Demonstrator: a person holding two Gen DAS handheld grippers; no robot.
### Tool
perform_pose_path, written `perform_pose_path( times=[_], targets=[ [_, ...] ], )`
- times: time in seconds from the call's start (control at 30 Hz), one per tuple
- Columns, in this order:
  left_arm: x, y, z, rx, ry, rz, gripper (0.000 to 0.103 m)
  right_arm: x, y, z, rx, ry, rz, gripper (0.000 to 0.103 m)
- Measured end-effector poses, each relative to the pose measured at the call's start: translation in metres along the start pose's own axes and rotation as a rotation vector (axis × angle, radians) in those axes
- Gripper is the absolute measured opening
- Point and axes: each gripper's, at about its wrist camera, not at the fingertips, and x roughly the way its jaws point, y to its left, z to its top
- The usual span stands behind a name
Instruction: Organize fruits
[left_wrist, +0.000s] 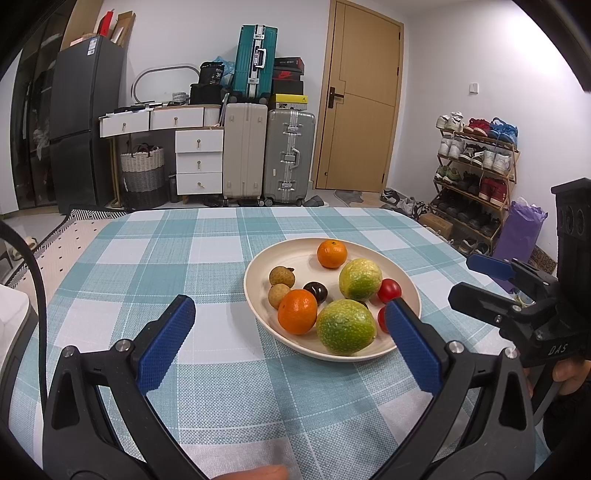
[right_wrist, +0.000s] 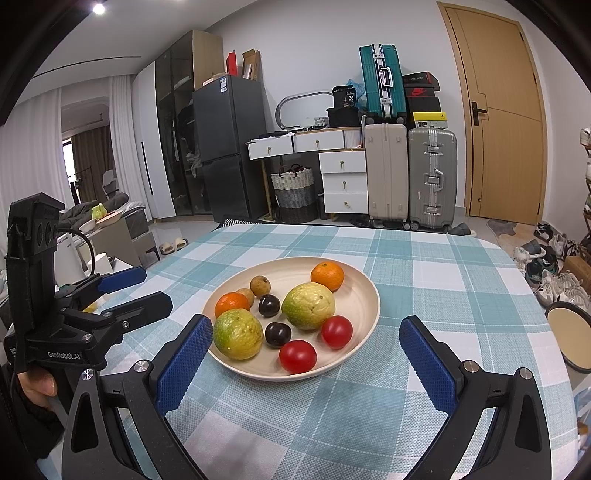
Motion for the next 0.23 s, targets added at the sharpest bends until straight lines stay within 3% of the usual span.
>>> perform_pose_path(
  times=[0.23],
  targets=[
    [-0.0010, -0.0014, 0.0028, -0.012, -0.012, 0.001, 0.103, 0.0000, 0.0002, 0.0001, -0.001, 0.000, 0.000, 0.103]
  ],
)
